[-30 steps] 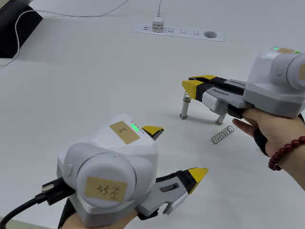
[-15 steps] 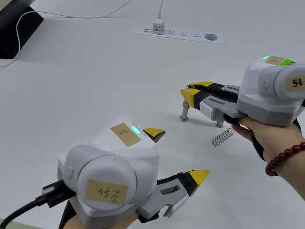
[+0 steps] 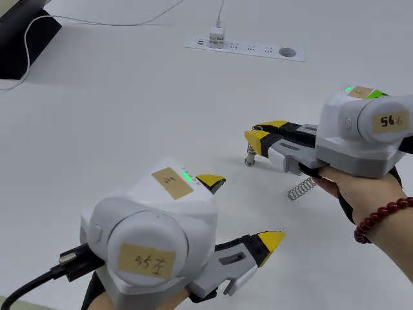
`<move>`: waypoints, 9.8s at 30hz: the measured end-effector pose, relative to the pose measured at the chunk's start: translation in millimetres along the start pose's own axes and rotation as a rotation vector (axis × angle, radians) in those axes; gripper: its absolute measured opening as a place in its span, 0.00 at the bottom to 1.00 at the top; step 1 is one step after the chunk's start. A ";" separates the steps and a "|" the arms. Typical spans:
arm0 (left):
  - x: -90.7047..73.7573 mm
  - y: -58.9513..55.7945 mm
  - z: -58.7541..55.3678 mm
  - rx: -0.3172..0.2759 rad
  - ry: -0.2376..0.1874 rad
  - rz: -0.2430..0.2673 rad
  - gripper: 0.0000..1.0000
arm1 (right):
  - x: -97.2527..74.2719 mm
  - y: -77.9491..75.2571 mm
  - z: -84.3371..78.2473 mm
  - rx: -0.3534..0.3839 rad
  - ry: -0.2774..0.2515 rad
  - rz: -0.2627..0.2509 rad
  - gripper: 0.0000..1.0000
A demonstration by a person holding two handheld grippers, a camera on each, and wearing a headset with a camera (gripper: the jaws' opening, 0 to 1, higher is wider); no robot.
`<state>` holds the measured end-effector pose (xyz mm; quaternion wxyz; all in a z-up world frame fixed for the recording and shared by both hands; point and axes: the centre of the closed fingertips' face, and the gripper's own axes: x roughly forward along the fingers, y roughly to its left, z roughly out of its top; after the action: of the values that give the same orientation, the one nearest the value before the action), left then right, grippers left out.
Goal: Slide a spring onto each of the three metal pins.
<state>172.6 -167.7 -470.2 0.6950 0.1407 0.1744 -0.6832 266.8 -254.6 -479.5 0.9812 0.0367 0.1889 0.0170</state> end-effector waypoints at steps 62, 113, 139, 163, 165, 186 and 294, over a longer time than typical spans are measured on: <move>15.6 -5.3 12.9 0.110 0.020 -0.038 0.56 | -79.3 -6.4 12.2 0.052 0.002 -0.087 0.44; 108.6 -9.2 -10.2 0.181 0.148 -0.130 0.27 | -179.3 -42.0 -34.0 0.135 0.003 -0.206 0.58; 121.3 -14.2 -19.7 0.173 0.188 -0.151 0.15 | -195.2 -45.5 -51.6 0.156 0.030 -0.228 0.75; 91.1 -22.2 6.9 0.075 0.109 -0.180 0.10 | -199.8 -46.3 -37.7 0.224 -0.026 -0.234 0.73; 85.8 -22.5 10.7 0.069 0.094 -0.181 0.10 | -198.6 -45.0 -34.4 0.227 -0.032 -0.227 0.72; 43.5 -35.9 29.9 -0.055 -0.053 -0.201 0.10 | -169.6 -10.7 -1.5 0.315 -0.117 -0.076 0.62; 34.0 -28.0 3.2 0.036 -0.018 -0.138 0.56 | -79.1 -50.9 12.2 0.057 -0.080 -0.087 0.12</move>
<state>145.0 -200.4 -481.0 0.6452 0.1345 0.1650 -0.7338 199.0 -309.9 -443.0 0.9863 0.0569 0.1512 -0.0328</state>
